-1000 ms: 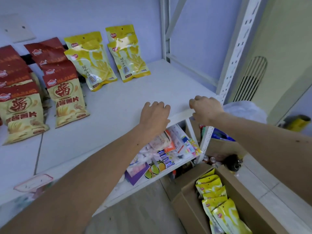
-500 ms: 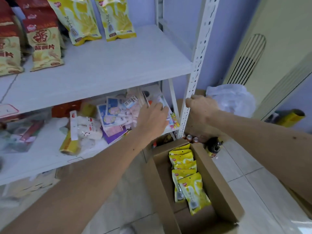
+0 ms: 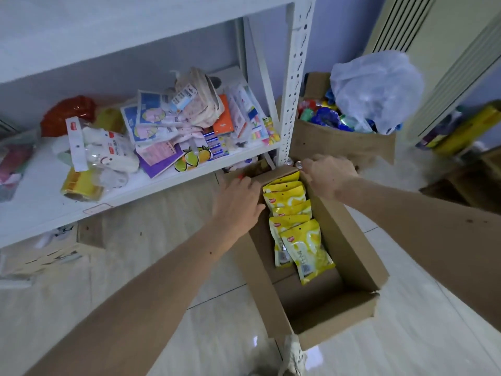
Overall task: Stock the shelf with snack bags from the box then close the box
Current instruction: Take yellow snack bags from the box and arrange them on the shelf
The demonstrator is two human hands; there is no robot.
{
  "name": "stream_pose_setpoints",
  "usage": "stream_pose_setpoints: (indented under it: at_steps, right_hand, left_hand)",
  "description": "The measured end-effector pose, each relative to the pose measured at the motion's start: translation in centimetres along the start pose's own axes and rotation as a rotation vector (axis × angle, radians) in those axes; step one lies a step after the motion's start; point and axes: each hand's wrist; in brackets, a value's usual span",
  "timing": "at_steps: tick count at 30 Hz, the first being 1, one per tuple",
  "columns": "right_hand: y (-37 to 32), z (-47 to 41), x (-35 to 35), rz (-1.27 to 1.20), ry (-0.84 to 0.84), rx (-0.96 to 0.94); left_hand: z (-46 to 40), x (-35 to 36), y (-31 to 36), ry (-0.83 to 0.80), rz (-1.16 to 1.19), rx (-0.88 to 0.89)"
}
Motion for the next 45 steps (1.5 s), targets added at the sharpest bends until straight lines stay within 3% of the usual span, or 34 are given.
stream_pose_setpoints:
  at_steps: [13,25,33,40,45]
  right_hand:
    - [2.7,2.4,18.1,0.046,-0.241,0.071]
    - [3.3,0.0,34.7,-0.2,-0.41,0.053]
    - [3.2,-0.6,43.1,-0.457,-0.49,0.246]
    - [2.6,-1.8,47.2,-0.599,-0.414,0.316]
    - [2.2,-1.5,47.4,-0.593,-0.392,0.33]
  left_hand:
    - [1.4,17.0,6.3,-0.243,0.154,-0.08]
    - [-1.6,34.1,11.1,-0.389,0.329,-0.267]
    - [-3.6,42.1,11.5,-0.531,0.362,-0.453]
    - [-4.4,46.0,10.2,-0.497,0.677,-0.615]
    - [-4.5,46.3,10.4,-0.422,0.766,-0.659]
Point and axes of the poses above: each hand's wrist, its own z-axis away from the middle knuckle, its own x-axis out of the palm, y = z × x, and after that the axes turned 3 degrees about y, right-handed
